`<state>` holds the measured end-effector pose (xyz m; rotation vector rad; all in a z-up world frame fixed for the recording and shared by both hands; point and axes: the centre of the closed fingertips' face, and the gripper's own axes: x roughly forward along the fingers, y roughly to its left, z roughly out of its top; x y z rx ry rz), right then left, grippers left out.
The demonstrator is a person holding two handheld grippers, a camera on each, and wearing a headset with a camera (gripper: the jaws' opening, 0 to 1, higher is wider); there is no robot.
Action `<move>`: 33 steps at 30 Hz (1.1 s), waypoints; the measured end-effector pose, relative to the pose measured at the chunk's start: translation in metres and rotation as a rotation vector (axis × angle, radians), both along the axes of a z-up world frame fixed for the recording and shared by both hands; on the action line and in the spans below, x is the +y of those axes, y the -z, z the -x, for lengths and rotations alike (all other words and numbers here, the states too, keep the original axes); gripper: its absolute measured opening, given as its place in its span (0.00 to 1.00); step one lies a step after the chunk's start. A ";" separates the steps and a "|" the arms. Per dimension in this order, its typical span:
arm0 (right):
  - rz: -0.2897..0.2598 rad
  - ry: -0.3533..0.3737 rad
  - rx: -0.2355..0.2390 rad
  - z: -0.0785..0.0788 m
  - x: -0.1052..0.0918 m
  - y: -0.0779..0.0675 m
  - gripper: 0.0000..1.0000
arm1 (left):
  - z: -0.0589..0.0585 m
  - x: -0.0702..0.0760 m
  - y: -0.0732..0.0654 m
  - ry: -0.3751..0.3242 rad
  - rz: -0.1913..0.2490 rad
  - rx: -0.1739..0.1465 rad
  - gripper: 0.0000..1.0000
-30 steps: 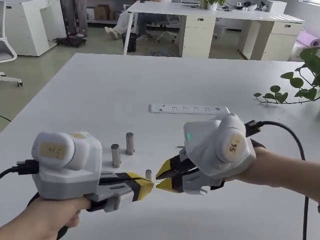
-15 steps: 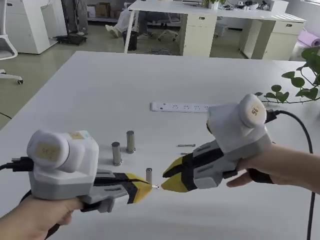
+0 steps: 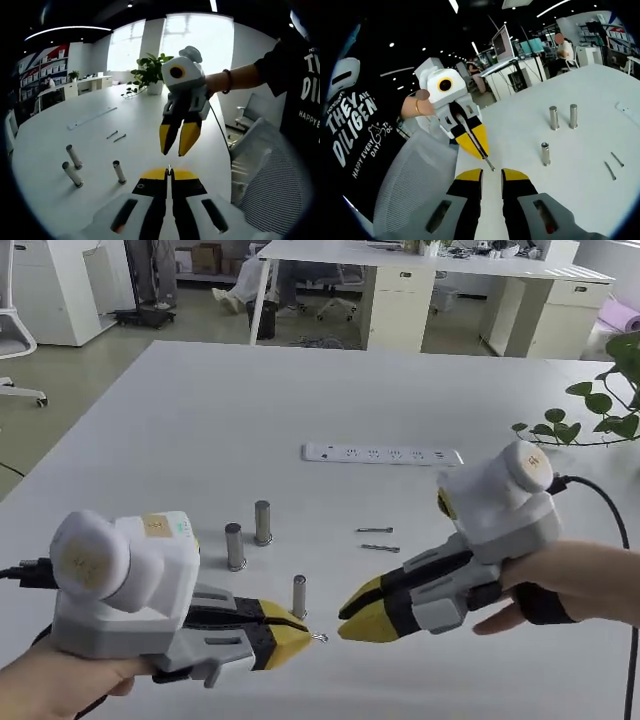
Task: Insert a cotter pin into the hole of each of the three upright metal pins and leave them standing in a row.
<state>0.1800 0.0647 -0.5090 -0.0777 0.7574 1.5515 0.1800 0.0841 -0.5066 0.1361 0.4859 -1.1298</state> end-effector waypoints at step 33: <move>-0.075 -0.144 0.101 0.039 0.003 -0.010 0.00 | 0.026 -0.019 -0.023 0.139 0.128 -0.015 0.00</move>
